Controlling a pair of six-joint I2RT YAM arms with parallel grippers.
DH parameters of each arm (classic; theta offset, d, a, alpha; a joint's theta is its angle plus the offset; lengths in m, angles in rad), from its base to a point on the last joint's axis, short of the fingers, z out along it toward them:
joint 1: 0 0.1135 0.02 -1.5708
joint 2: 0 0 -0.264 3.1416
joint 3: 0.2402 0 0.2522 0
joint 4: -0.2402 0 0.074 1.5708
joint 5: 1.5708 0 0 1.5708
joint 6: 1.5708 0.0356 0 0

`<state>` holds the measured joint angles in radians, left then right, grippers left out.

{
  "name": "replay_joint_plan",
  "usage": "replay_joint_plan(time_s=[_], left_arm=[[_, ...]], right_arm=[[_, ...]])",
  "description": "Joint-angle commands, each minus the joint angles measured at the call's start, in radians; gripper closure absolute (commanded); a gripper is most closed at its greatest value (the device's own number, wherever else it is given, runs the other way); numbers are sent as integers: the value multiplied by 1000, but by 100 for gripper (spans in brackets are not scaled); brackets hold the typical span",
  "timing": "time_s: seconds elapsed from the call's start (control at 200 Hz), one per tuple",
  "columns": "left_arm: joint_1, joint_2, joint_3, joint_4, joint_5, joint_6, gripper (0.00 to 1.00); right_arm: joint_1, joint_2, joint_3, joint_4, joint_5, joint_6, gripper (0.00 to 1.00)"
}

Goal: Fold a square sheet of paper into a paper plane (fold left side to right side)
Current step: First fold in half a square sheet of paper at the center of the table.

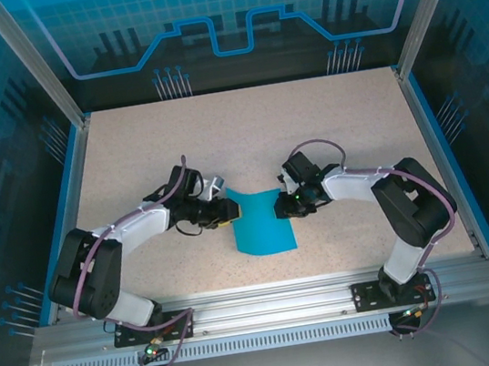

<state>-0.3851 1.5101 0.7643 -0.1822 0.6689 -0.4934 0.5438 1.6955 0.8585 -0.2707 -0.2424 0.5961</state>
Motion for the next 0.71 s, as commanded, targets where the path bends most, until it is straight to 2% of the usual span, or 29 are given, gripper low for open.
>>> replay_joint_plan(time_s=[0.0,0.165,0.4,0.55,0.7], left_arm=[[-24,-3,30,75,70,-48,51],[-75,52,62,133,75,-87,40],[-123,137,106,180,59,-117,39],[-138,172,125,170,36,-111,50],[-143,182,134,136,-2,-94,71]], right_arm=[[15,18,-16,-32,22,9,74],[16,-9,-33,9,8,11,74],[0,-90,-63,69,-17,11,72],[-27,-178,-87,89,-24,16,68],[-45,-267,-122,141,-64,41,58]])
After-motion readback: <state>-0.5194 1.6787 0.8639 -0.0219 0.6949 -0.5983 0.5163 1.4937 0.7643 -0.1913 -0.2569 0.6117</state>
